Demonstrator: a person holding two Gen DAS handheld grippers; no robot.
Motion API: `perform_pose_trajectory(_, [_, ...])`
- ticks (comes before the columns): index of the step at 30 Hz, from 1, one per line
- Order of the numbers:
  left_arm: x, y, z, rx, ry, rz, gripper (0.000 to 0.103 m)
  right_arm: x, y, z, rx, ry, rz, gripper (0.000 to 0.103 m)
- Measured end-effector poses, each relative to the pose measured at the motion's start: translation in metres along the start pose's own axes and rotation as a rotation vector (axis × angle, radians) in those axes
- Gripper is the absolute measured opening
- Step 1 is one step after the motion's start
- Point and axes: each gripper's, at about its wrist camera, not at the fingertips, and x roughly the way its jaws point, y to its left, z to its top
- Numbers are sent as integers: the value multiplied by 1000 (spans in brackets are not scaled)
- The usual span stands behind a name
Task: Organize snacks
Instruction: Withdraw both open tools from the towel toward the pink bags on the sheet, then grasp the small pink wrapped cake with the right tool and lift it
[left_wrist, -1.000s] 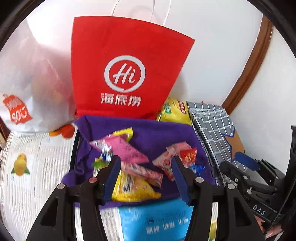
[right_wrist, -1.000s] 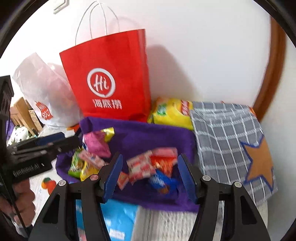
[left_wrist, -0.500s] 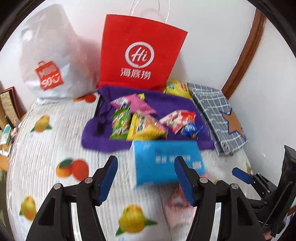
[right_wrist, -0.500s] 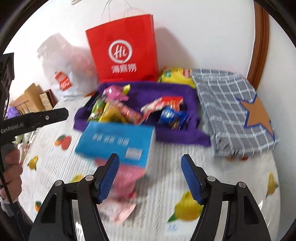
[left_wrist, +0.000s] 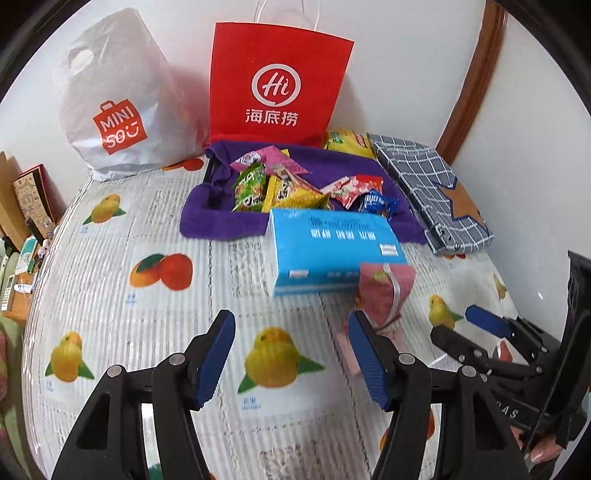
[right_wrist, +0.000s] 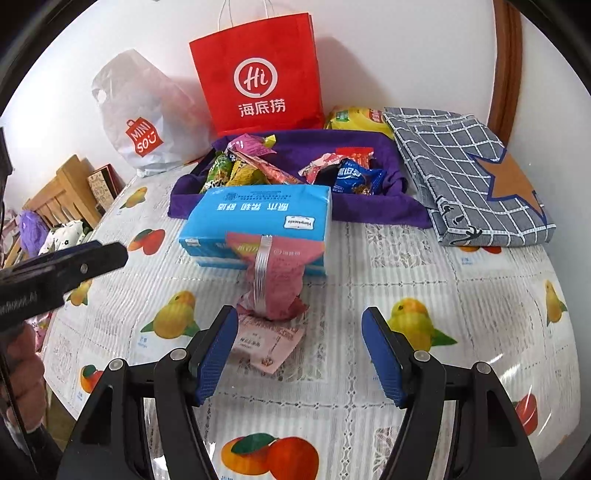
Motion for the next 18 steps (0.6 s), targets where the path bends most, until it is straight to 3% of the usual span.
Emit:
perform_pose_trajectory(10, [-17,4,-12,7,-4,20,61,-18,1,-9,11,-25,3,69])
perform_pose_trajectory(18, [-10,27,-14,-43,14,46,61,4,-2,-11,24,24,17,69])
